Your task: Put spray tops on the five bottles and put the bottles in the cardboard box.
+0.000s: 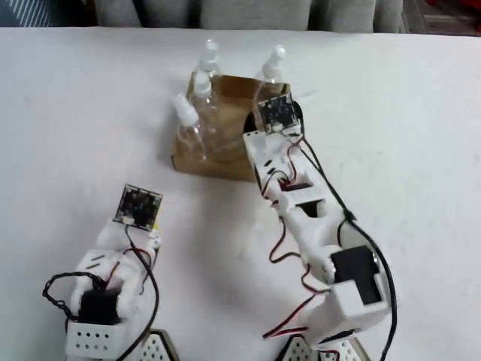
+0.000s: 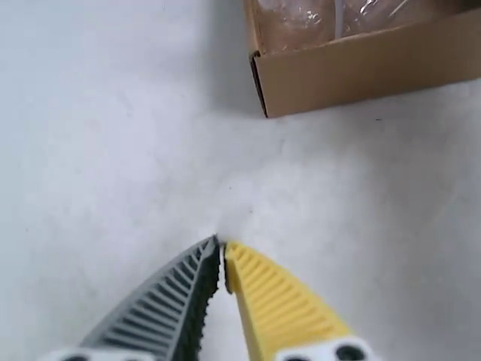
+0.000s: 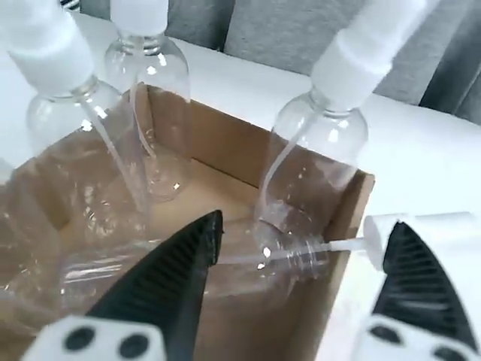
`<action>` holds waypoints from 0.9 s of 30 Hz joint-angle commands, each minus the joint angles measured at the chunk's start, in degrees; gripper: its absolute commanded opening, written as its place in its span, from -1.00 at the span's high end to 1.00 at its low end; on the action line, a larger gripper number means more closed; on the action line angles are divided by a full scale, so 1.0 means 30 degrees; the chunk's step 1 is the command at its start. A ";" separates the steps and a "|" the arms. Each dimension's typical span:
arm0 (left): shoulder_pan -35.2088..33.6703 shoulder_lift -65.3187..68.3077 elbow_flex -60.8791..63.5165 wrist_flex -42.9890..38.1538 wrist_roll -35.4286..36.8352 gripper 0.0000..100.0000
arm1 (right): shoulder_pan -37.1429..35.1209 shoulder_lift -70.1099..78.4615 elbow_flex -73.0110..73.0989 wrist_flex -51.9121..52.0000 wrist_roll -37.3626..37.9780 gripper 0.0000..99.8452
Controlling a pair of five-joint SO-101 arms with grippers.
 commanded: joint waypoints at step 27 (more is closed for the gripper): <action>-0.0103 -0.0103 -0.0029 -0.0059 -0.0117 0.96 | -0.2154 -0.1568 -0.9407 1.8857 -1.5707 0.42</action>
